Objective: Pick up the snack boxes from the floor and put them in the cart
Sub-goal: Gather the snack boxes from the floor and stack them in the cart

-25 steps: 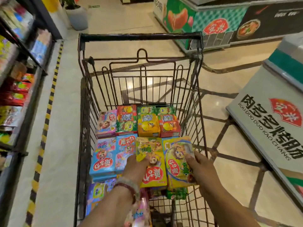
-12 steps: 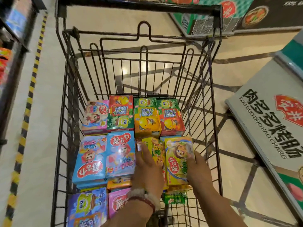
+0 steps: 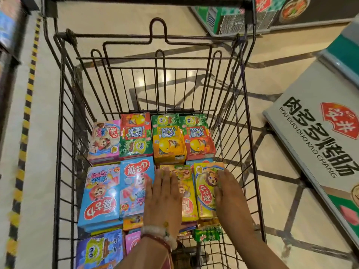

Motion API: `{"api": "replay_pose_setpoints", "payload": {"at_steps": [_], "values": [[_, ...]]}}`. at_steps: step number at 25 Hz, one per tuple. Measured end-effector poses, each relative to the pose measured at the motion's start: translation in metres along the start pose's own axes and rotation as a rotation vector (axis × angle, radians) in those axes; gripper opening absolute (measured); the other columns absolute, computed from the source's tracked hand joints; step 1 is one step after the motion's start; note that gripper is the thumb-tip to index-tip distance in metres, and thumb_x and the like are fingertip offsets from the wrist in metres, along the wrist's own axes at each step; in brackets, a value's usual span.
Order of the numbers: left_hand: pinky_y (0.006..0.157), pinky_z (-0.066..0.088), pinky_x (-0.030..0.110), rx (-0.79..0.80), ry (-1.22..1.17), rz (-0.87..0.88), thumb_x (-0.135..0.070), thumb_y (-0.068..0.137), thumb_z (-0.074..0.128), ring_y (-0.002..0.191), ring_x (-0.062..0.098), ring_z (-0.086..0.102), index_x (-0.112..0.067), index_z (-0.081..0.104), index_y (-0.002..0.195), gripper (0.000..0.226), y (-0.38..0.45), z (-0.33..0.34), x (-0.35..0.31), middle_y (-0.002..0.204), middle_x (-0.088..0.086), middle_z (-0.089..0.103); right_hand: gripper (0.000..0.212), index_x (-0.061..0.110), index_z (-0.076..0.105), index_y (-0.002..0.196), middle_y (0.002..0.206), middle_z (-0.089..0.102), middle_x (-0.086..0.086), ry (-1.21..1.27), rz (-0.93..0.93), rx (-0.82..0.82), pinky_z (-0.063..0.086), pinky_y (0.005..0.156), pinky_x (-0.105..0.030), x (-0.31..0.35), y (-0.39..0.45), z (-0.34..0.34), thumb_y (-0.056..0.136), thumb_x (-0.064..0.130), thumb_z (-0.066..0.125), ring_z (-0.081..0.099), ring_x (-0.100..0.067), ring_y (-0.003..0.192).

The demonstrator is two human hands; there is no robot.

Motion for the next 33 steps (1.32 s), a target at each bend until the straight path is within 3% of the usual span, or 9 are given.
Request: {"api": "replay_pose_setpoints", "payload": {"at_steps": [2, 5, 13, 16, 18, 22, 26, 30, 33], "values": [[0.109, 0.012, 0.042, 0.045, 0.002, 0.072, -0.037, 0.081, 0.034, 0.113, 0.034, 0.061, -0.008, 0.07, 0.11, 0.055, -0.005, 0.007, -0.003, 0.118, 0.015, 0.066, 0.036, 0.009, 0.061, 0.123, 0.126, 0.06, -0.017, -0.194, -0.118, -0.052, 0.048, 0.093, -0.045, 0.001, -0.007, 0.004, 0.092, 0.023, 0.051, 0.058, -0.034, 0.117], [0.107, 0.013, 0.043, 0.097, -0.007, 0.111, -0.044, 0.079, 0.035, 0.115, 0.032, 0.06, -0.013, 0.069, 0.113, 0.058, -0.006, 0.012, -0.003, 0.122, 0.013, 0.064, 0.055, 0.017, 0.061, 0.124, 0.13, 0.059, -0.016, -0.327, -0.22, 0.036, 0.043, 0.101, -0.042, 0.007, -0.004, 0.01, 0.1, 0.044, 0.02, 0.054, -0.034, 0.123], [0.098, 0.043, 0.05, 0.195, 0.03, 0.073, -0.044, 0.078, 0.032, 0.11, 0.035, 0.062, -0.009, 0.071, 0.11, 0.061, 0.008, 0.01, -0.007, 0.12, 0.017, 0.064, 0.049, 0.017, 0.064, 0.121, 0.127, 0.061, -0.014, -0.391, -0.246, 0.217, 0.052, 0.089, -0.046, 0.013, 0.015, 0.017, 0.088, 0.041, 0.037, 0.057, -0.033, 0.119], [0.113, 0.022, 0.047, 0.164, 0.036, 0.063, -0.045, 0.095, 0.031, 0.141, 0.032, 0.027, -0.014, 0.038, 0.144, 0.059, 0.01, -0.007, -0.006, 0.153, 0.015, 0.027, 0.052, 0.018, 0.065, 0.12, 0.126, 0.062, -0.015, -0.399, -0.228, 0.282, 0.053, 0.086, -0.046, 0.016, 0.017, 0.012, 0.086, 0.043, 0.035, 0.059, -0.034, 0.116], [0.117, 0.007, 0.041, 0.157, 0.053, 0.076, -0.049, 0.097, 0.032, 0.146, 0.025, 0.005, -0.02, 0.012, 0.151, 0.064, 0.015, -0.011, -0.001, 0.16, 0.006, 0.004, 0.065, 0.017, 0.055, 0.132, 0.14, 0.05, -0.017, -0.451, -0.246, 0.348, 0.044, 0.099, -0.047, 0.023, 0.024, 0.006, 0.086, 0.048, 0.022, 0.048, -0.036, 0.129], [0.116, 0.01, 0.036, 0.122, -0.076, 0.051, -0.051, 0.097, 0.034, 0.146, 0.021, 0.006, -0.023, 0.006, 0.152, 0.068, 0.011, -0.043, 0.014, 0.16, 0.002, 0.001, 0.062, 0.023, 0.011, 0.152, 0.16, 0.007, -0.01, -0.568, -0.259, 0.535, 0.009, 0.117, -0.043, 0.033, 0.03, -0.015, 0.097, 0.051, 0.023, 0.004, -0.027, 0.147], [0.116, 0.011, 0.034, 0.031, -0.005, 0.106, -0.057, 0.095, 0.027, 0.146, 0.019, 0.009, -0.024, 0.01, 0.152, 0.068, -0.003, -0.1, 0.038, 0.16, 0.002, 0.007, 0.094, 0.023, 0.014, 0.153, 0.16, 0.007, -0.012, -0.412, -0.31, 0.459, 0.007, 0.117, -0.041, 0.076, 0.013, -0.058, 0.069, 0.064, -0.001, 0.007, -0.03, 0.147], [0.113, 0.025, 0.036, -0.135, 0.055, 0.211, -0.071, 0.067, 0.004, 0.14, 0.02, 0.031, -0.022, 0.027, 0.148, 0.098, -0.04, -0.178, 0.052, 0.153, 0.004, 0.031, 0.065, 0.025, 0.015, 0.152, 0.16, 0.01, -0.006, -0.374, -0.496, 0.335, 0.011, 0.116, -0.031, 0.132, -0.009, -0.126, 0.096, 0.049, 0.037, 0.009, -0.021, 0.147], [0.079, 0.053, 0.045, -0.385, 0.124, 0.311, -0.062, 0.075, 0.032, 0.097, 0.026, 0.068, -0.013, 0.063, 0.118, 0.072, -0.086, -0.234, 0.057, 0.112, 0.008, 0.068, 0.07, 0.026, 0.019, 0.152, 0.159, 0.015, -0.005, -0.371, -0.656, 0.207, 0.013, 0.116, -0.034, 0.175, -0.031, -0.187, 0.091, 0.056, 0.038, 0.014, -0.022, 0.146]]}}
Point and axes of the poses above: each hand's wrist, its own y-axis towards the middle knuckle, its own z-axis out of the palm, x = y × z, the point moved 2 cm from there along y, towards the middle knuckle
